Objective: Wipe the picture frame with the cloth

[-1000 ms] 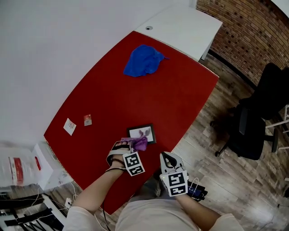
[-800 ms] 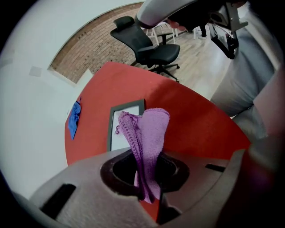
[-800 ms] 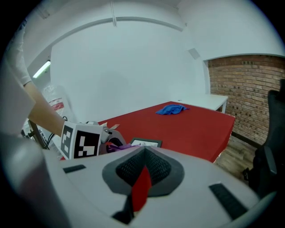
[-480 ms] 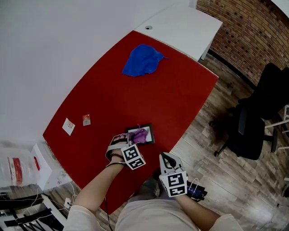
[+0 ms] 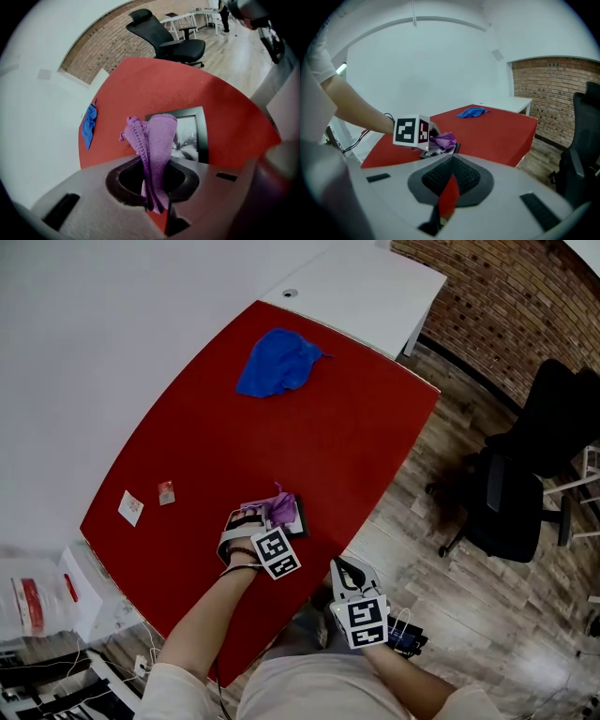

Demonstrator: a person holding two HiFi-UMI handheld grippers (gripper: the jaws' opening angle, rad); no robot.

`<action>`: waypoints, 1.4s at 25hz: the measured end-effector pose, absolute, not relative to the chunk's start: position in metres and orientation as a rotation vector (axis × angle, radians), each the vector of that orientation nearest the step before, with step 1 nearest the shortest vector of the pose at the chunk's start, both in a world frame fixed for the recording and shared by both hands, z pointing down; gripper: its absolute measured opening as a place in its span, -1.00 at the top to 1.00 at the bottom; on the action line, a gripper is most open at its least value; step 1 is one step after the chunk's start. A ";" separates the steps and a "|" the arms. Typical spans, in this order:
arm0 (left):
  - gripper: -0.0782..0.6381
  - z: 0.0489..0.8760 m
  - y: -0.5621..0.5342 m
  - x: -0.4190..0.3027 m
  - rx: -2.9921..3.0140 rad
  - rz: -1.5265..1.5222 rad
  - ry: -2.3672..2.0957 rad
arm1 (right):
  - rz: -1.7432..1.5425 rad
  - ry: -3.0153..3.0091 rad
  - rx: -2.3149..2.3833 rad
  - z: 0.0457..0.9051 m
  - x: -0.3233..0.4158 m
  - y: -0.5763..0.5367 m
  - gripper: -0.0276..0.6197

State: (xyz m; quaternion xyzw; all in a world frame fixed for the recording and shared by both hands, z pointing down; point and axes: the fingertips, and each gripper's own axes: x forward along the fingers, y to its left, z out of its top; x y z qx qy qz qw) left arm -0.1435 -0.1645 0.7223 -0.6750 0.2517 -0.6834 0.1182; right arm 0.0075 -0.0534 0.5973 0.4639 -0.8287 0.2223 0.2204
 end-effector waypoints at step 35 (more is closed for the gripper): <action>0.61 0.726 -0.146 -0.122 -1.965 -2.041 0.692 | 0.640 -2.280 1.241 0.612 0.019 -0.044 0.91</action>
